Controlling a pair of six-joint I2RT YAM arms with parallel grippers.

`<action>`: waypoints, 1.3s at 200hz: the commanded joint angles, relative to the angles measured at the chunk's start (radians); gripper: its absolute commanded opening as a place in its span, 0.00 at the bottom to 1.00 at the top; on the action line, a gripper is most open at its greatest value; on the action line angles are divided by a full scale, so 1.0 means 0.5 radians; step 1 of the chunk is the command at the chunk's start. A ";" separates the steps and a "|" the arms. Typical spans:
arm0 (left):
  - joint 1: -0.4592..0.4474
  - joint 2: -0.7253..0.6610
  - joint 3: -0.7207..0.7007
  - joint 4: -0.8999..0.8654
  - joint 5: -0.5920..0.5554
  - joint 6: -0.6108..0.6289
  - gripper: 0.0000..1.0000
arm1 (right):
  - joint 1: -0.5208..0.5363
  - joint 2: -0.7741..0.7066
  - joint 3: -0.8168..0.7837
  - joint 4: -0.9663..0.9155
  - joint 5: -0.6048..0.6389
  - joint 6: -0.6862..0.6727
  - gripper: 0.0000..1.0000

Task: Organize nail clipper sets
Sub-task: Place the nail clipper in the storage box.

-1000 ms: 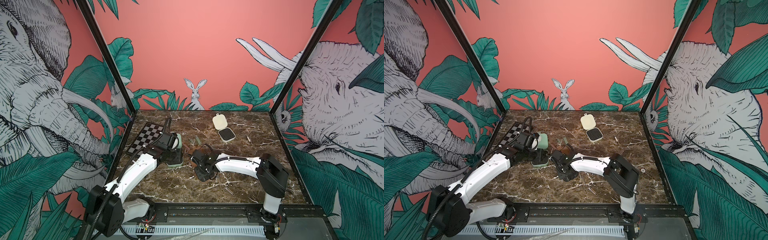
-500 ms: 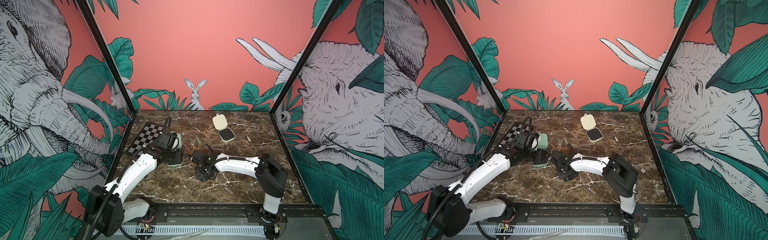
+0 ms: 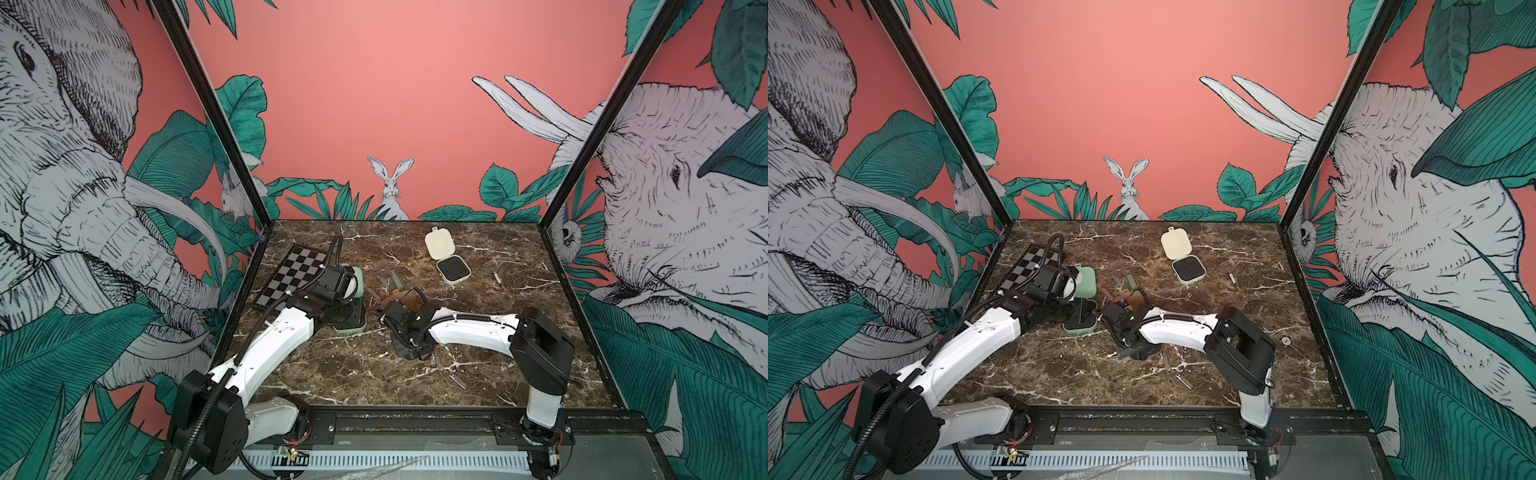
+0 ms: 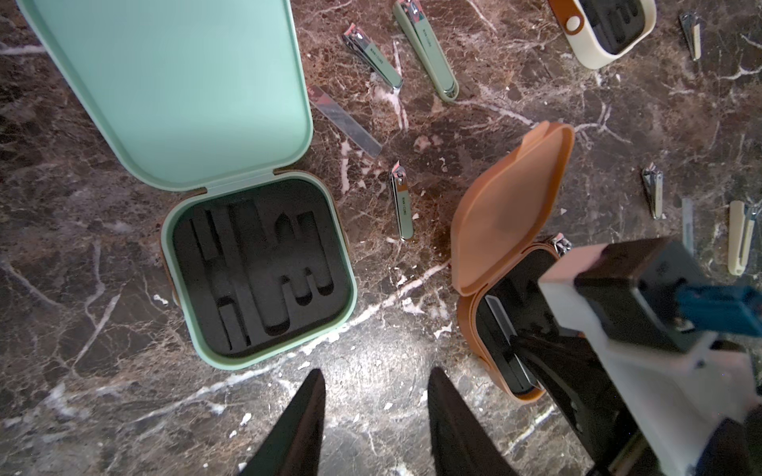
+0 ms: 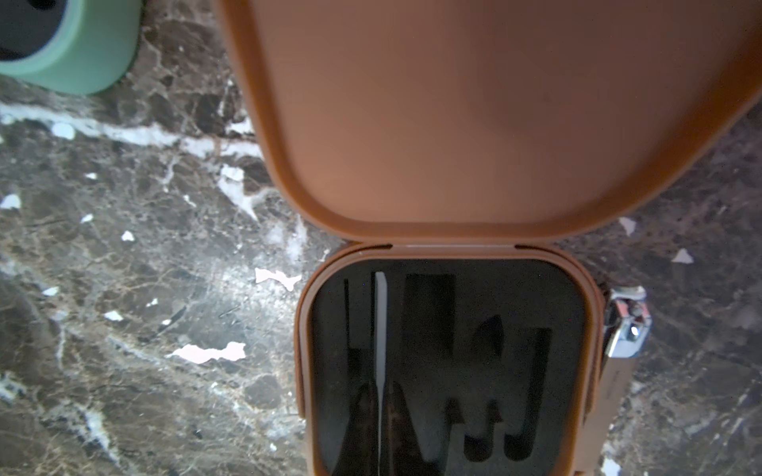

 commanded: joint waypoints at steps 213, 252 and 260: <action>-0.005 -0.095 -0.028 -0.049 -0.040 -0.020 0.44 | -0.140 0.345 -0.179 0.001 -0.339 -0.015 0.00; -0.006 -0.092 -0.013 -0.054 -0.050 -0.021 0.44 | -0.143 0.366 -0.165 -0.001 -0.360 -0.031 0.00; -0.005 -0.096 -0.011 -0.057 -0.051 -0.021 0.44 | -0.141 0.344 -0.164 -0.004 -0.349 -0.033 0.00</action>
